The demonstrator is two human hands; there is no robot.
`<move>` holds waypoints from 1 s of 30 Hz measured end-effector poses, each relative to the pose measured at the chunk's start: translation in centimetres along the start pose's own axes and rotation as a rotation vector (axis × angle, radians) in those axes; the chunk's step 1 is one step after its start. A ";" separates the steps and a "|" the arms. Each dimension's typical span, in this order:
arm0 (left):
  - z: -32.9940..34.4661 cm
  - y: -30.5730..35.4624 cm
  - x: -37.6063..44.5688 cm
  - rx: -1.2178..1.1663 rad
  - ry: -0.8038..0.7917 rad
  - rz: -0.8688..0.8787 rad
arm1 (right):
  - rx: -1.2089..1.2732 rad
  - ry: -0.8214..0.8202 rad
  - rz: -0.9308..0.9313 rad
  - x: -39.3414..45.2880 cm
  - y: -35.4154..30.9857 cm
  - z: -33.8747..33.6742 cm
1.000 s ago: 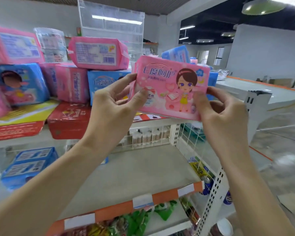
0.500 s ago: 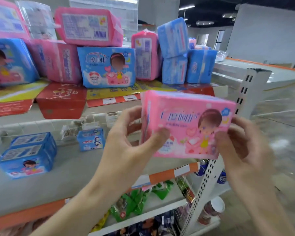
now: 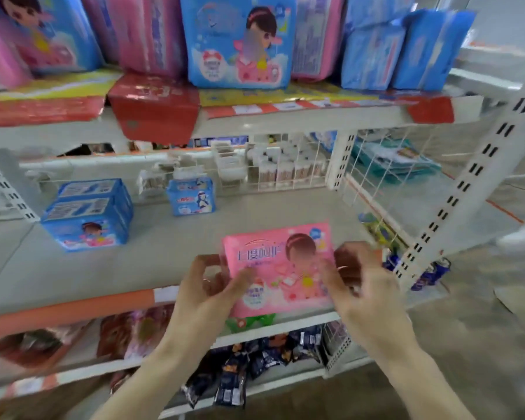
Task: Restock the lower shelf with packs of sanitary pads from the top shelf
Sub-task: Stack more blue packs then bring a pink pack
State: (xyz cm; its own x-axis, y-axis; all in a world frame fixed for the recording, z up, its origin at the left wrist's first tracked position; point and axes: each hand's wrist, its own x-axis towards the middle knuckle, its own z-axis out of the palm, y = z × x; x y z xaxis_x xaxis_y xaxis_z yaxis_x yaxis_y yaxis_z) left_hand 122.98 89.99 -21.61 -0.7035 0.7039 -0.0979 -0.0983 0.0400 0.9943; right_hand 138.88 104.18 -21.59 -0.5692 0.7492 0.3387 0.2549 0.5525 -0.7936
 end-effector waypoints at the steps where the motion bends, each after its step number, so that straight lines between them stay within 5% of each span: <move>1: -1.0 -0.9 0.0 -0.011 0.024 -0.044 | -0.043 -0.008 0.014 -0.1 0.1 1.3; 10: -8.4 -3.8 -1.5 0.134 0.180 -0.098 | -0.218 -0.197 0.134 -1.9 -1.5 8.7; 19: -11.9 -7.2 -1.8 0.068 0.239 -0.442 | -0.105 -0.387 0.317 -5.5 -1.0 12.6; 25: -11.4 -7.6 -1.8 -0.156 0.119 -0.717 | 0.169 -0.436 0.478 -4.6 -1.4 10.5; 30: -9.8 -7.8 -0.9 -0.101 0.037 -0.678 | 0.189 -0.463 0.514 -3.0 1.5 8.6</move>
State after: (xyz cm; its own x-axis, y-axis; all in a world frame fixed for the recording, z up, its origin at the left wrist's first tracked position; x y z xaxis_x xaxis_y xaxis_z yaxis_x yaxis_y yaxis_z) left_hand 117.47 82.12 -29.70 -0.4865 0.5217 -0.7008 -0.5898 0.3957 0.7040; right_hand 134.23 99.65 -28.13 -0.6973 0.6428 -0.3173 0.4642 0.0675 -0.8832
